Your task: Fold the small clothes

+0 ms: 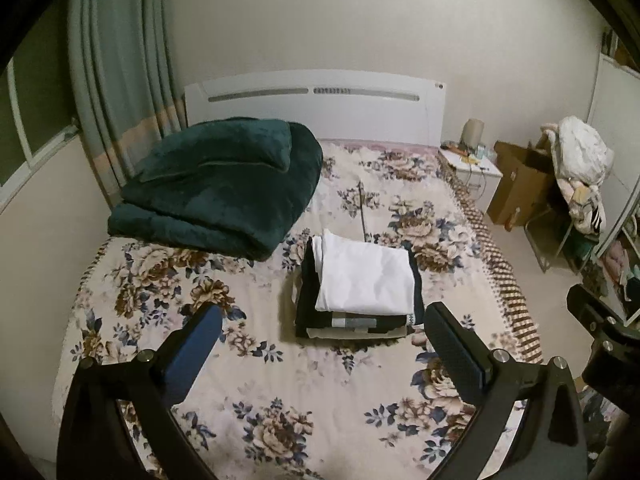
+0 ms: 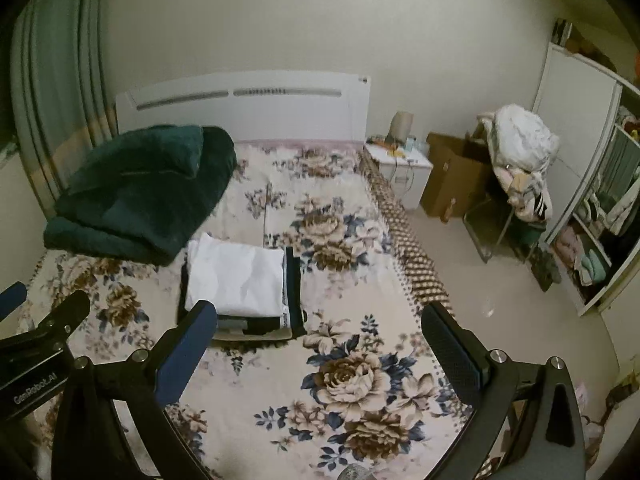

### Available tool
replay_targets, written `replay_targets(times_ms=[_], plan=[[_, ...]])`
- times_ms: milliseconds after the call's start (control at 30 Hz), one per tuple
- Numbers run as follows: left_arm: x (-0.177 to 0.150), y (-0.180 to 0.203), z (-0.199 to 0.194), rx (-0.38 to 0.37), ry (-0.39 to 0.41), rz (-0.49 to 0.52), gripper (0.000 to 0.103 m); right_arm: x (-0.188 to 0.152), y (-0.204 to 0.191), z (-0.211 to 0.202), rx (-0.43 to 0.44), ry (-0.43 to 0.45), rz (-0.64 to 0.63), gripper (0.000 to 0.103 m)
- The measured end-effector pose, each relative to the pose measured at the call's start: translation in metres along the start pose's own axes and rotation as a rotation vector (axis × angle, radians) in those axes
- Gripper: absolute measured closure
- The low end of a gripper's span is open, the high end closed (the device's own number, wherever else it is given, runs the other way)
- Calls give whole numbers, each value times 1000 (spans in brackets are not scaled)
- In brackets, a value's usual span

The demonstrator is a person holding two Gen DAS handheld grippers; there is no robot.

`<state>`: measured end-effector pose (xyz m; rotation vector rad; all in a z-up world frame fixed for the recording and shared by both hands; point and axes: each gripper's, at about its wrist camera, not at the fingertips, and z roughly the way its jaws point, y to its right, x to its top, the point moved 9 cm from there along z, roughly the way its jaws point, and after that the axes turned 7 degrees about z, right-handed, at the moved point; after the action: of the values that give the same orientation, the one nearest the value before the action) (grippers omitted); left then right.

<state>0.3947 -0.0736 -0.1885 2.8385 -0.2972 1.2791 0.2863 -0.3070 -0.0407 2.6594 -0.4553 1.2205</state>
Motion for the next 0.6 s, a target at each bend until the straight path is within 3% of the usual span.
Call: replay_targets(times_ms=[333, 600], plan=[[-4, 3, -82, 5, 72, 4, 0, -4, 16, -120, 29, 84, -1, 0], [-11, 2, -114, -4, 82, -12, 0, -7, 25, -182, 60, 123, 4, 0]])
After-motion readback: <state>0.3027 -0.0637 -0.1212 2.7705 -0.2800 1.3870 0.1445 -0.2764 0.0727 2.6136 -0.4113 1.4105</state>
